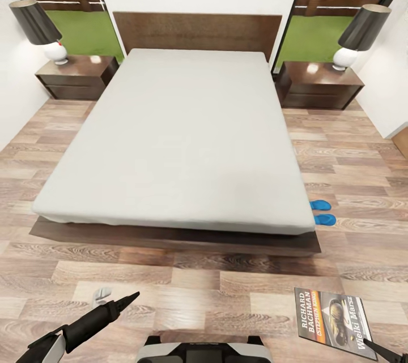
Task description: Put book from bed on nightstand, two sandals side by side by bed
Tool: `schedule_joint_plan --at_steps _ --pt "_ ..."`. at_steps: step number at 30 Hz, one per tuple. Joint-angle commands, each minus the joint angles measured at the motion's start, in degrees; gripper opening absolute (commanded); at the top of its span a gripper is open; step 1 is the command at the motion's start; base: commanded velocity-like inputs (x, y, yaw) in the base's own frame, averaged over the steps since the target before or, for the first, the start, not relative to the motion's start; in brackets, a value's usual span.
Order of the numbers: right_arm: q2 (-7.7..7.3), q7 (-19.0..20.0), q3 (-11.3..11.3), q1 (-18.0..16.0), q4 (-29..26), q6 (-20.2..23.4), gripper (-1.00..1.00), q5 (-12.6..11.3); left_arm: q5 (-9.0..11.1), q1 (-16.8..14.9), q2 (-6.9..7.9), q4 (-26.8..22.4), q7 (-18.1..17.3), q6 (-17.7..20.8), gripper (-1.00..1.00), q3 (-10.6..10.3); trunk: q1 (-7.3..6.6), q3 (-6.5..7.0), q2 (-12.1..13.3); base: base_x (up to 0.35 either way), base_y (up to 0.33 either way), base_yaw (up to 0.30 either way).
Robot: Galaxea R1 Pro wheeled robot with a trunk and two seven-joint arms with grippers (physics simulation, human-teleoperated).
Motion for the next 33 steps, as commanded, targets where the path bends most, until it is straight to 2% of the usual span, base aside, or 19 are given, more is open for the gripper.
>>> schedule_joint_plan --at_steps 1,33 --pt "-0.01 0.16 0.5 -0.03 0.02 0.13 -1.0 -0.45 0.15 -0.03 -0.01 0.01 -0.25 0.6 1.0 0.15 0.03 0.03 -0.08 0.0 0.0 0.0" --pt "0.07 0.16 0.51 -0.03 0.02 0.13 -1.0 -0.45 0.15 -0.03 -0.01 0.01 -0.16 0.57 1.0 0.14 0.03 3.03 -0.08 0.0 0.0 0.0"
